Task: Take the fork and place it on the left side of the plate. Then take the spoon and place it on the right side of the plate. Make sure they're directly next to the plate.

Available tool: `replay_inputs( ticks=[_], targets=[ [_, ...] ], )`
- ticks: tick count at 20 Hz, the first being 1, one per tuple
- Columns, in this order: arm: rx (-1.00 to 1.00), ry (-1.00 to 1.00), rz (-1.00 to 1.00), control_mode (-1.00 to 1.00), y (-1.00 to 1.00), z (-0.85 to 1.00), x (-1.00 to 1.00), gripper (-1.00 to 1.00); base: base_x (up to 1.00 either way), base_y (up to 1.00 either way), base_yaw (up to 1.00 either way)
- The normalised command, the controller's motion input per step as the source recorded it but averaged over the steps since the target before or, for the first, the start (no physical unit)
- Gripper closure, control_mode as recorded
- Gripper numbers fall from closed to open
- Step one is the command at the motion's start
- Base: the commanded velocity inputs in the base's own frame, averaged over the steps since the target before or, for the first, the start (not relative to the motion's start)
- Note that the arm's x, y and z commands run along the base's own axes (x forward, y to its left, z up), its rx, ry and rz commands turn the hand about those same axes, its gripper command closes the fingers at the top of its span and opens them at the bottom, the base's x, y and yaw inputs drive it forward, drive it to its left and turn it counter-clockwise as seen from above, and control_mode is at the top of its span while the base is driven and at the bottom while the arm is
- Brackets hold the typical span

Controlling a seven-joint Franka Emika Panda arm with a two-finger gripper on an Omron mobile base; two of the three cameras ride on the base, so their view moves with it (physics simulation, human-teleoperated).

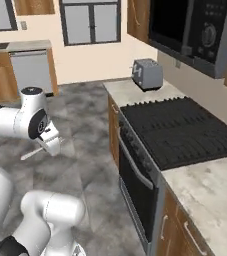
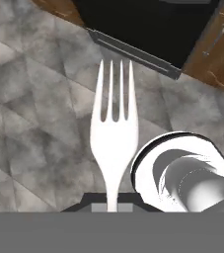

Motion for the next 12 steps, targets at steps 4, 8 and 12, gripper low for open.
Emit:
replay_inputs(
  ticks=[4,8,12],
  targets=[
    [0.00,0.00,0.00,1.00,0.00,0.00,0.00,1.00,0.00,0.00,1.00],
    [0.00,0.00,0.00,1.00,0.00,0.00,0.00,1.00,0.03,0.00,0.98],
    [0.00,0.00,0.00,1.00,0.00,0.00,0.00,1.00,0.15,-0.01,0.91]
  ],
)
